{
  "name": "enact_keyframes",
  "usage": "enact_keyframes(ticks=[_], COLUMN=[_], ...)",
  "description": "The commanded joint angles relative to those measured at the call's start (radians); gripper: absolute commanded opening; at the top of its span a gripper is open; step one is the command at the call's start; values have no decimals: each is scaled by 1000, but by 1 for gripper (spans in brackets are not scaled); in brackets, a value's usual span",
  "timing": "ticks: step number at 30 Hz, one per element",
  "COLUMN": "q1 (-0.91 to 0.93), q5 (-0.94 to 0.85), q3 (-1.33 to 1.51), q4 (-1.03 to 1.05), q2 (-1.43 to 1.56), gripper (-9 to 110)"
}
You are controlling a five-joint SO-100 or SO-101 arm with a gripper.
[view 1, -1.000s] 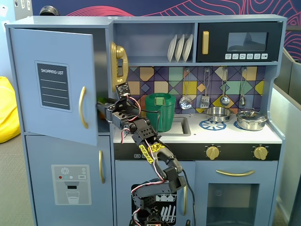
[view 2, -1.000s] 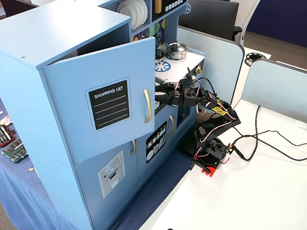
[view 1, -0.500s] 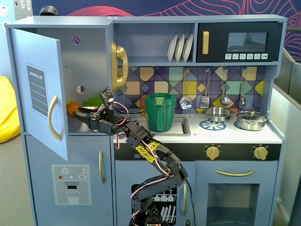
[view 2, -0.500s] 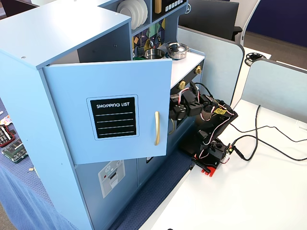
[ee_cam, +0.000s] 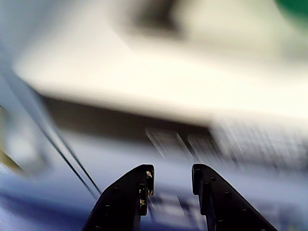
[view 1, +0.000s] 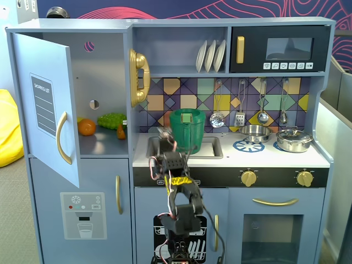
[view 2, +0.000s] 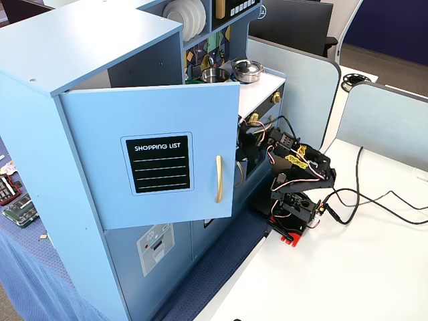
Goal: Open the left cabinet door
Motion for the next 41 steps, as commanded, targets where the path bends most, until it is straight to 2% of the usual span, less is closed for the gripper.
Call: enact_keyframes(ticks=[1,8,13,20,26,30,33,41], q1=[86,112,173,175,176,170,170,170], q5=[51,153,140,117,193,169,83,89], q3=[152,469,644,647,647,647,647,647], q4=[80,195,219,535,525,528,540,540], q2=[149,351,457,482,482,482,482,482], gripper=[0,0,0,0,0,2,2,2])
